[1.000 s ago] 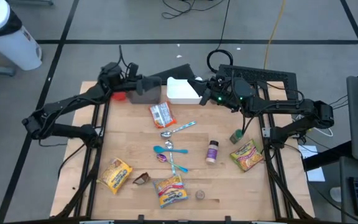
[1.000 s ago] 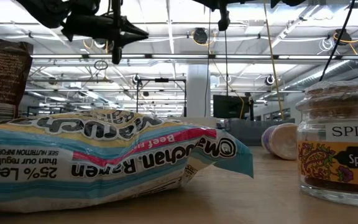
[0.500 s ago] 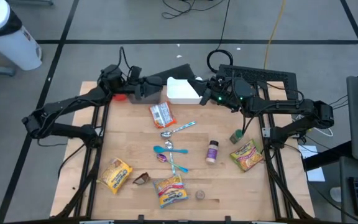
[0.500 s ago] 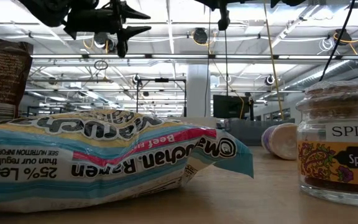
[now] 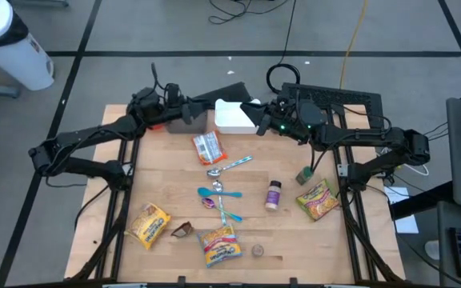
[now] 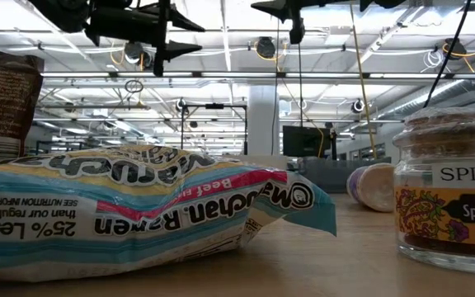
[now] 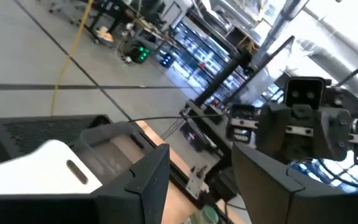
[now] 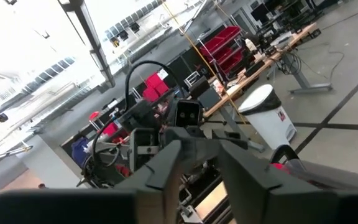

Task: Pick & Place Food Item
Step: Put the orange noodle pack into the left black bin

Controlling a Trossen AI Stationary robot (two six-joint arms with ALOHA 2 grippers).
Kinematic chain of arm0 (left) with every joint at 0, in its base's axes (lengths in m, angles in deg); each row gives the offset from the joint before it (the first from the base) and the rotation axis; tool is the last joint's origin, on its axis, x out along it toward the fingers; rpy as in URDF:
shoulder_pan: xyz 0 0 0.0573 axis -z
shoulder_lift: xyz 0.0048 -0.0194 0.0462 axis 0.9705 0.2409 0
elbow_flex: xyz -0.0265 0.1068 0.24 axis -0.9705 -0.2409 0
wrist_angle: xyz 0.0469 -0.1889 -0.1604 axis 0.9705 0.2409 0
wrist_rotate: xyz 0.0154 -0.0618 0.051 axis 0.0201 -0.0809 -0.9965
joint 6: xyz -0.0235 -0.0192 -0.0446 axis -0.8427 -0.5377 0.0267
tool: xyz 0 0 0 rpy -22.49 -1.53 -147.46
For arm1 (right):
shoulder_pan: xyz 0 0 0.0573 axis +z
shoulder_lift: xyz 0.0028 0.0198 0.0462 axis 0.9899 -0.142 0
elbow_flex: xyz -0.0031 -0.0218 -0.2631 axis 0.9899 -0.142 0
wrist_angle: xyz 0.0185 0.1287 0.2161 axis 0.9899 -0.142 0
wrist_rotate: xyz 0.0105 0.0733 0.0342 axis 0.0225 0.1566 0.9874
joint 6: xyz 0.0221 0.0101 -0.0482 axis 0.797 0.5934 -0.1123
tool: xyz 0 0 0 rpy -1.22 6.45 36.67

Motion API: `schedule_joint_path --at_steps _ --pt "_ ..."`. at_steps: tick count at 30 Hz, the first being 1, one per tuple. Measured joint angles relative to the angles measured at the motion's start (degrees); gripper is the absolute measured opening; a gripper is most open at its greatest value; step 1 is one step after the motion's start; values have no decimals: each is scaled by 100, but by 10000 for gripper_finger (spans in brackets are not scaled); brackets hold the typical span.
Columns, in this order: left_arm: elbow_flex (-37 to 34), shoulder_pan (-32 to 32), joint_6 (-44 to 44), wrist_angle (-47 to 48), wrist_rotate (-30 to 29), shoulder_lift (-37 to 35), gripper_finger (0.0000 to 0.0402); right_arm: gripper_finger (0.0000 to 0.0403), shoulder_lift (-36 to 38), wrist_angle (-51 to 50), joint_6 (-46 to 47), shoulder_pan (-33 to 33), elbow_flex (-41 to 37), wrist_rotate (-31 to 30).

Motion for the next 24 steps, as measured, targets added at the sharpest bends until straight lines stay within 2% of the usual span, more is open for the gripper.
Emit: schedule_joint_path --at_steps 4,9,15,18,24 --pt "-1 112 105 -54 396 0 184 144 0 43 163 2 0 -9" --pt "-2 443 308 -567 903 -4 184 159 2 41 397 0 0 30" --pt "-2 949 613 -258 890 -174 184 159 1 83 304 15 0 1149" --pt "-2 1214 810 314 681 -341 184 159 0 232 292 103 0 1482" --pt "-2 1895 1304 1167 -327 -837 184 166 0 370 228 330 0 1489"
